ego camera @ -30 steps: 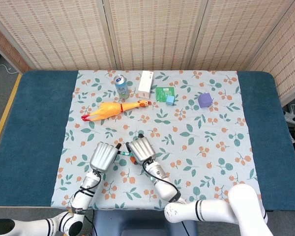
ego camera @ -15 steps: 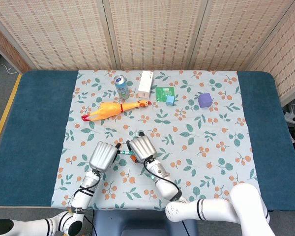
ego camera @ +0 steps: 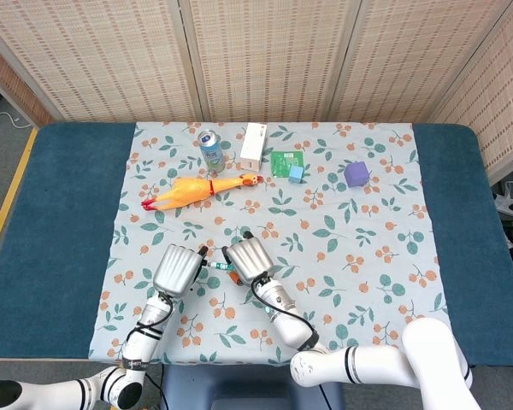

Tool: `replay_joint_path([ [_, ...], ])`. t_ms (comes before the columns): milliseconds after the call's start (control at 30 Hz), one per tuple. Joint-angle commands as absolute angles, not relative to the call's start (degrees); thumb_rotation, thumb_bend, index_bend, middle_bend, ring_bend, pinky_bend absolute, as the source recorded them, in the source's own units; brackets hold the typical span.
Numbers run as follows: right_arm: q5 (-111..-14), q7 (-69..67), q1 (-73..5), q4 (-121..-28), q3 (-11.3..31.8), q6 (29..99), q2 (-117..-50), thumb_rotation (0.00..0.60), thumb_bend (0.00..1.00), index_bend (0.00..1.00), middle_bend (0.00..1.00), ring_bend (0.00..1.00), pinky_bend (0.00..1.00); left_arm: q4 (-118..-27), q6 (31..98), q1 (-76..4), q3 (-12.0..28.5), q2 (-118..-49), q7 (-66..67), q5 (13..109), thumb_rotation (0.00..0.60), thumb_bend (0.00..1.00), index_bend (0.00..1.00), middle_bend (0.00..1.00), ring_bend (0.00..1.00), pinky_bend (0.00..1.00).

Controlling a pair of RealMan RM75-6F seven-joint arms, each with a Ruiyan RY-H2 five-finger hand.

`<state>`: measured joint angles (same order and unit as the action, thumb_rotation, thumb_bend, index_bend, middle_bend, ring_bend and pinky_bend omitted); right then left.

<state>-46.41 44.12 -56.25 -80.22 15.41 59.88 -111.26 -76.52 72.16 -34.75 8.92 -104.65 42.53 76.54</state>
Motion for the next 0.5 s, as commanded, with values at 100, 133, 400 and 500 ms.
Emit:
replay_joint_path([
  [100,-46.3,46.2,-55.9,-81.4,14.0,60.1,-109.0,0.6,0.29,0.9,0.82,0.53,0.24,-75.0,72.0,-34.7,9.1,-104.3,40.6,76.6,0.6,0.66,0.88,1.0,0.92,1.0],
  [133,-46.1,46.8,-55.7,-81.7,13.6,60.1,-108.4,0.6,0.29,0.9,0.82,0.53,0.24,-74.5,71.7,-34.6,9.1,-104.2,40.3,76.3,0.6,0.65,0.87,1.0,0.92,1.0],
  [400,-44.5,49.1,-55.3,-83.5,12.5,60.3,-105.9,0.6,0.29,0.9,0.82,0.53,0.24,-73.2,71.1,-34.5,9.1,-104.4,38.8,75.9,0.6,0.55,0.83,1.0,0.92,1.0],
  [500,-44.6,51.1,-54.6,-83.2,9.5,60.4,-105.1,0.6,0.29,0.84,0.82,0.53,0.24,-72.2,68.1,-34.1,7.6,-105.0,37.7,74.3,0.6,0.48,0.7,1.0,0.91,1.0],
])
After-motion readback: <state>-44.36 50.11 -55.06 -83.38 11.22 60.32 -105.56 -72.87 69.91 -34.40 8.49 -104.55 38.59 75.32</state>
